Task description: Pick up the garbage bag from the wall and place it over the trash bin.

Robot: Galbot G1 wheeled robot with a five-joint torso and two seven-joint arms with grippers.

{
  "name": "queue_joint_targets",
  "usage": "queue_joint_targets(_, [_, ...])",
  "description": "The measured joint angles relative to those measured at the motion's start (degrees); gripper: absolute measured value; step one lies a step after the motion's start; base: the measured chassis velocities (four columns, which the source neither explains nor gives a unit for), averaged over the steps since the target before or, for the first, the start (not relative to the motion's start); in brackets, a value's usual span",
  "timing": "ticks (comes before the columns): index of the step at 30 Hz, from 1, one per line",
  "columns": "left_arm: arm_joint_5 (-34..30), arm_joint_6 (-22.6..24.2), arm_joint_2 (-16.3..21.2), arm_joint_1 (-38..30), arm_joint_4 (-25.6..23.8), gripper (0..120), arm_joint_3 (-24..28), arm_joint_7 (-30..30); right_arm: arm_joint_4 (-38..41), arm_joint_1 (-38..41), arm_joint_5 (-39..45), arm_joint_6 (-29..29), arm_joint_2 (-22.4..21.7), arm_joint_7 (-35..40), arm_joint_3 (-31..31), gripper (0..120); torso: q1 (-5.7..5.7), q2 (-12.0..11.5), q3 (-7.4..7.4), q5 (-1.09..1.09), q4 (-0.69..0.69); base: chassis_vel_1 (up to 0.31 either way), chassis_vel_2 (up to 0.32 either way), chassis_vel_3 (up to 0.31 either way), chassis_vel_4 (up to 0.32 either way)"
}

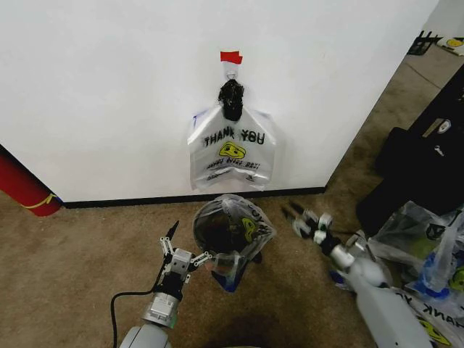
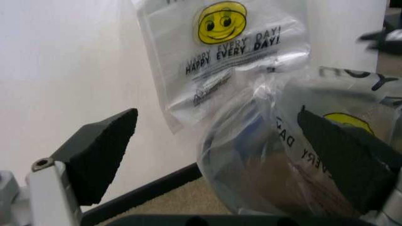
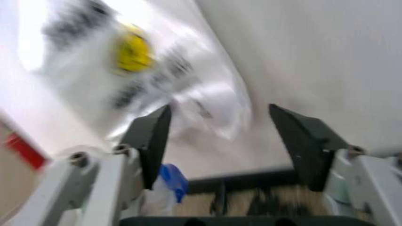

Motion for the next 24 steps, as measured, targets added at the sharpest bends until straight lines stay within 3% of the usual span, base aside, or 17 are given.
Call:
queue_joint_targets(4, [0.03,0.30,0.01,-0.23,0.06,100,-0.03,0.16,-2.54,3.23,-0.44,-2.53,2.61,4.94,-2.86,76,0.00,0.00,0.00,-0.03,-0.03,0.000,0.000,0.000,0.000])
queue_joint_targets(9, [0.04,0.58,0.00,-0.23,0.21,100,-0.34,0.20,-8.84,9.39,-1.25,-2.84,6.85,0.54,-3.59,92,0.00,0.00,0.00,-0.03,0.01,0.000,0.000,0.000,0.000])
queue_joint_targets(11, [0.04,0.64,-0.04,-0.25,0.29,100,-0.59,0.19,-9.27,10.84,-0.72,-6.44,7.65,-0.35,-3.02,98,0.00,0.00,0.01,-0.01,0.02,0.000,0.000,0.000,0.000])
queue_joint_targets(16, [0.06,0.70,-0.36,-0.61,0.57,100,-0.69,0.14,-6.88,11.56,2.50,-15.94,5.67,2.42,-2.69,100,0.00,0.00,0.00,-0.03,-0.04,0.000,0.000,0.000,0.000])
queue_joint_targets(24, [1.29,0.71,-1.35,-0.74,0.91,100,-0.14,0.14,-9.50,14.40,4.68,-23.92,6.24,6.36,-2.75,100,0.00,0.00,0.00,-0.03,-0.02,0.000,0.000,0.000,0.000])
